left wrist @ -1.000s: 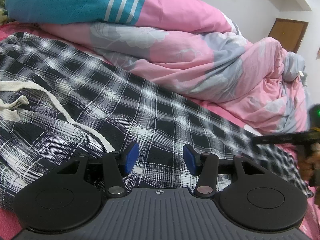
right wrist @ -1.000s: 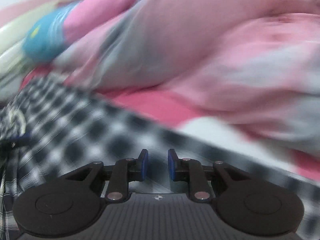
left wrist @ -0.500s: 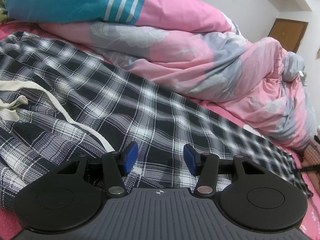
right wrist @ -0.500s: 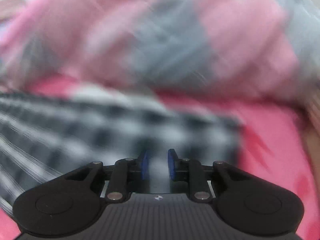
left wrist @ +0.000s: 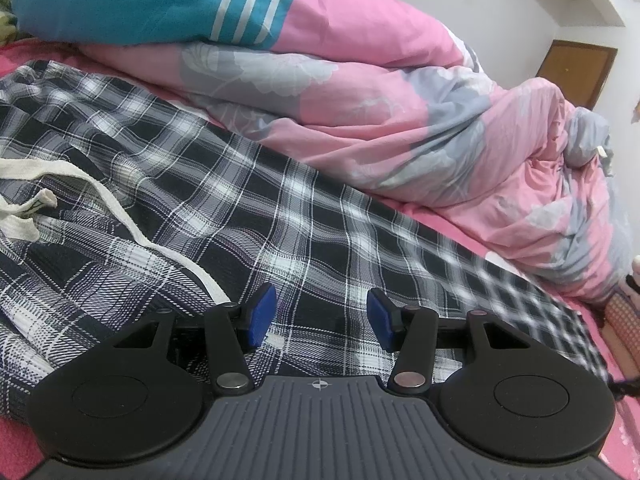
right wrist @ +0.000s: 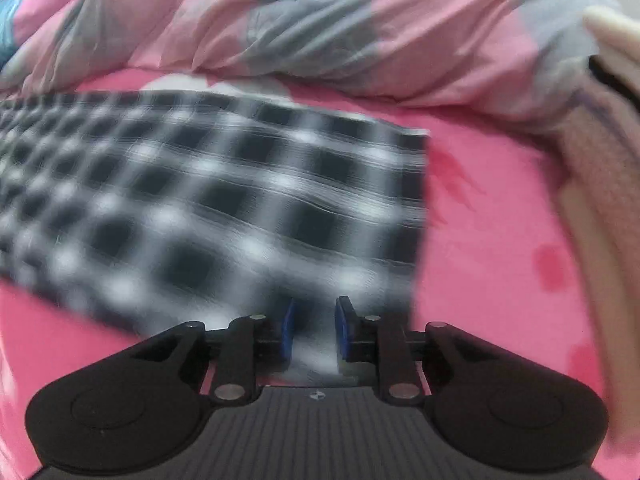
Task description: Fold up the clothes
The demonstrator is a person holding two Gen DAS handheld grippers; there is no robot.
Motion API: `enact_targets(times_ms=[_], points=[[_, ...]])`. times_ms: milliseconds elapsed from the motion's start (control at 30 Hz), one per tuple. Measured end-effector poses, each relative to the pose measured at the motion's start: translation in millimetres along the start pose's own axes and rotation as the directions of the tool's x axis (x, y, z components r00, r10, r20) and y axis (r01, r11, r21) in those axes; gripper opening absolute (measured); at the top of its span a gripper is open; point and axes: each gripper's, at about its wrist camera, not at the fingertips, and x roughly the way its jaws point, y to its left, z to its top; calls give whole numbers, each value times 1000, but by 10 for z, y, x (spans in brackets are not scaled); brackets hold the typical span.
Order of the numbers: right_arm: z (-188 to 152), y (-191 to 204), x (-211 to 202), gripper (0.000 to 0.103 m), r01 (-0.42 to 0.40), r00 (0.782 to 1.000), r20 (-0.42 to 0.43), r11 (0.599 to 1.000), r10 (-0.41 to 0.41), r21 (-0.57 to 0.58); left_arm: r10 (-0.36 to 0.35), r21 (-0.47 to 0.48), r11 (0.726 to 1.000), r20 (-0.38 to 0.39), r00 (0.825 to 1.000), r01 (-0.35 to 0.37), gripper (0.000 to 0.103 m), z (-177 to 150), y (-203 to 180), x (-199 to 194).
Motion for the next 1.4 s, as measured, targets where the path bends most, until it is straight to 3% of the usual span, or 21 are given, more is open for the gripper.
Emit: enact_targets(times_ms=[33,67,167,200,267,333,400,467,500,600,733,800,900,967,1100,1233,1333,1400], points=[[-51,-117,-80,25,38,999,-35,999,-37,34,0,-2,1000,-1,1000,0,50,2,0,0],[-102,-234,-159,36,78,995,-72,995,-73,67,1,-1,1000,-2,1000,-1,50,2,-3,2],[-59,-235,-385,35,177,981,-95,982,-170,73,2,-1,1000,-4,1000,-2,50,4,-5,-4],[4,-123,-445,35,157,986,-58,986,-154,58,1,-3,1000,-4,1000,-1,50,6,-2,-7],[236,196,-463,35,45,998,36,999,-45,11,-2,-10,1000,-4,1000,2,50,8,6,-15],[452,665,-282,34,-56,995,76,993,64,-101,-6,-11,1000,-6,1000,6,50,9,13,-25],[494,1106,-58,34,-125,990,36,968,136,-217,-11,-13,1000,-9,1000,11,50,7,20,-34],[415,1253,100,35,-146,989,-20,940,147,-308,-20,-18,1000,-15,1000,20,51,14,29,-41],[314,1217,95,36,-139,990,-25,936,139,-323,-25,-23,999,-19,999,25,52,19,36,-45],[73,586,-133,61,-94,995,-46,981,87,-171,-38,-38,999,-27,999,37,52,33,53,-58],[-205,-48,-344,59,114,980,-159,993,-118,-30,-40,-46,998,-24,999,39,53,42,48,-97],[-127,-40,-481,58,133,984,-116,991,-132,-2,-36,-38,999,-23,999,35,53,42,35,-122],[250,345,-573,58,38,999,20,999,-38,-23,-21,-18,1000,-27,999,21,54,43,7,-149],[584,867,-520,58,-52,994,93,992,63,-117,-9,2,1000,-35,999,9,54,40,-16,-157],[1019,2108,-208,56,-237,946,133,912,294,-334,-7,14,1000,-46,999,7,54,41,-14,-138],[1361,2773,459,54,-353,900,96,842,424,-408,-1,37,999,-49,999,3,54,26,-30,-113],[1328,2746,739,54,-355,910,51,836,412,-417,2,47,999,-49,999,1,54,21,-37,-112],[1260,2393,792,54,-340,920,64,868,387,-363,0,42,999,-49,999,2,54,27,-27,-113]])
